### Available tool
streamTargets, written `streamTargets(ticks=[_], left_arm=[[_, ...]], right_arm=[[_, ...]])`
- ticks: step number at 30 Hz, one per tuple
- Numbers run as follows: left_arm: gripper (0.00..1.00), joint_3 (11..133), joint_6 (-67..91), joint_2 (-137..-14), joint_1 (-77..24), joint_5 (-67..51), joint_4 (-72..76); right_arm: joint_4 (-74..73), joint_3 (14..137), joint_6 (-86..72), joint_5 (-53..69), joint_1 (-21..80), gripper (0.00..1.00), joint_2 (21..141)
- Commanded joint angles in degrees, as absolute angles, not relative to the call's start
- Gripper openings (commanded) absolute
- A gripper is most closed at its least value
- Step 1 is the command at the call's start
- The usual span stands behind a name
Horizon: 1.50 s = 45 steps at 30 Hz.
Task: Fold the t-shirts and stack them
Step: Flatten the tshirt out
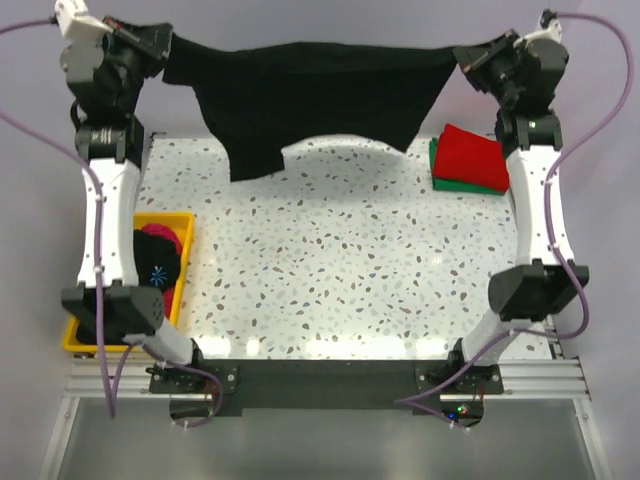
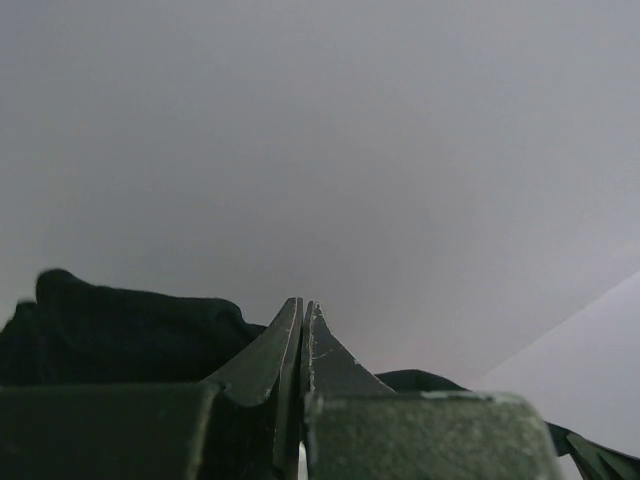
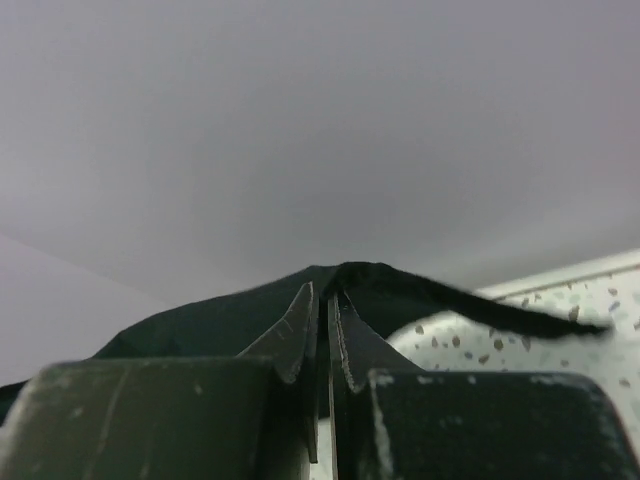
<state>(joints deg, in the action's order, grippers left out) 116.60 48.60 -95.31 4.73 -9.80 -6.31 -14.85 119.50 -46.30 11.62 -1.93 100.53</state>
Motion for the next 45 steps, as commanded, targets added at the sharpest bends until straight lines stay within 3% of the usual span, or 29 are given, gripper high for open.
streamTargets(ticks=[1,9,14,21,31,38,39,41,42,45], left_arm=[[0.00,104.01,48.34,-83.97,5.54,-9.67,1.23],[0.00,59.72,51.68,-68.31,5.28,-12.39,0.88],[0.00,39.77,51.42,-65.92,4.83,-12.83,-2.35],[0.00,29.19,49.66,-60.57,4.83,-7.65,-9.75],[0.00,26.99,49.48,-49.49,4.83,-3.96,-25.30],[0.00,22.95,50.27,-46.85,4.13,-5.18,-26.37],[0.01,22.68,50.19,-47.28,4.13,-5.27,-25.58],[0.13,22.76,49.31,-48.33,4.13,-5.27,-24.27],[0.24,22.94,48.78,-49.73,4.04,-5.27,-23.91],[0.41,23.99,47.29,-50.80,4.04,-5.71,-23.03]], right_arm=[[-10.90,107.44,-46.49,12.74,-3.07,0.00,93.80],[-10.81,66.26,-46.06,14.41,-4.22,0.00,81.31],[-12.21,52.49,-42.45,13.18,-5.71,0.00,82.35],[-12.13,40.09,-40.26,12.92,-6.15,0.00,83.67],[-21.09,36.21,-36.92,7.74,-6.15,0.00,74.54],[-24.44,34.89,-35.77,5.80,-6.33,0.00,69.17],[-24.00,34.72,-35.60,6.15,-6.33,0.00,69.17],[-23.03,34.98,-35.33,7.55,-6.33,0.00,70.39],[-22.68,35.59,-34.98,8.95,-6.33,0.00,71.10],[-21.80,36.56,-34.01,9.67,-6.33,0.03,73.12]])
